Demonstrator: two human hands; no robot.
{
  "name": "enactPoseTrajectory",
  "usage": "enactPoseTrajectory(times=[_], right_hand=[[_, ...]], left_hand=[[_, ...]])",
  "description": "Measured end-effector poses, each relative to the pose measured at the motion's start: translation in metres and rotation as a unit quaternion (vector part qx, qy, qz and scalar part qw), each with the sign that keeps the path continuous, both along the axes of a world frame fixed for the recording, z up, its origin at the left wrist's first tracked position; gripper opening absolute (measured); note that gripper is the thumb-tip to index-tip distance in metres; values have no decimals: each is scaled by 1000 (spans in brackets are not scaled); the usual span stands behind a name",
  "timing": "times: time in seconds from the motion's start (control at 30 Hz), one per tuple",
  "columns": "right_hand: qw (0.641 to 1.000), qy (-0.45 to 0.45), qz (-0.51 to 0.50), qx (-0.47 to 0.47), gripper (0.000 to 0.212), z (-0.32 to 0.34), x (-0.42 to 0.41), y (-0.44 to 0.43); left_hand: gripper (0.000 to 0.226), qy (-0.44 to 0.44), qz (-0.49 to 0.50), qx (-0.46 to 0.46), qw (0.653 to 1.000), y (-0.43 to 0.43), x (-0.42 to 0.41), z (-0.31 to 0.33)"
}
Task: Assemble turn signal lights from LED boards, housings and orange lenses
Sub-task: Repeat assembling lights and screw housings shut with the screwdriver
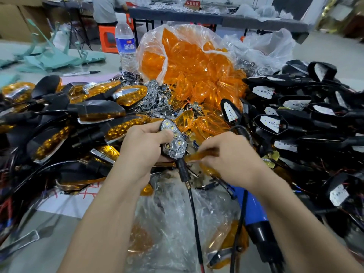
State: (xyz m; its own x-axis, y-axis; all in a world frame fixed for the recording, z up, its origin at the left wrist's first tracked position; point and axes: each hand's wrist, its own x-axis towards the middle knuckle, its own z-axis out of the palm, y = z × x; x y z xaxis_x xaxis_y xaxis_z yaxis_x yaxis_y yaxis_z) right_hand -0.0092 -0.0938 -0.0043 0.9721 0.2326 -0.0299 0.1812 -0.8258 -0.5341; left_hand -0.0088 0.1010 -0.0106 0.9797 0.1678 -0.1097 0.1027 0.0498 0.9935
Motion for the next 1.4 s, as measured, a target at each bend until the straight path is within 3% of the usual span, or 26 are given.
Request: enactPoseTrajectory(times=[0.07, 0.13, 0.23, 0.3, 0.37, 0.5, 0.6, 0.67, 0.93, 1.4], right_hand=[[993, -48, -66, 84, 19, 2, -2, -12], [962, -50, -105, 247, 20, 1, -6, -15], [868, 88, -70, 483, 34, -5, -13, -10], [837, 126, -44, 531, 37, -8, -14, -8], [850, 110, -43, 513, 39, -12, -16, -7], [924, 35, -53, 376, 43, -21, -21, -2], [954, 14, -43, 296, 69, -20, -26, -1], [953, 11, -45, 298, 73, -19, -28, -3], [919, -33, -86, 383, 41, -19, -34, -4], [948, -73, -98, 294, 39, -21, -40, 2]], left_hand=[[29, 2, 0, 4, 1000, -1, 1, -1], [40, 1, -6, 8, 1000, -4, 1, -1], [41, 2, -16, 19, 1000, -9, 1, -3], [36, -3, -25, 29, 999, -11, 0, -5], [30, -10, -33, 49, 998, -14, -1, -7], [28, -36, -62, 67, 995, -20, -8, -6], [28, -50, -59, 95, 992, -24, -10, -6], [28, -57, -54, 111, 991, -26, -11, -6], [14, -41, -43, 106, 993, -30, -9, -7], [25, 20, -129, -29, 991, -28, -10, -5]])
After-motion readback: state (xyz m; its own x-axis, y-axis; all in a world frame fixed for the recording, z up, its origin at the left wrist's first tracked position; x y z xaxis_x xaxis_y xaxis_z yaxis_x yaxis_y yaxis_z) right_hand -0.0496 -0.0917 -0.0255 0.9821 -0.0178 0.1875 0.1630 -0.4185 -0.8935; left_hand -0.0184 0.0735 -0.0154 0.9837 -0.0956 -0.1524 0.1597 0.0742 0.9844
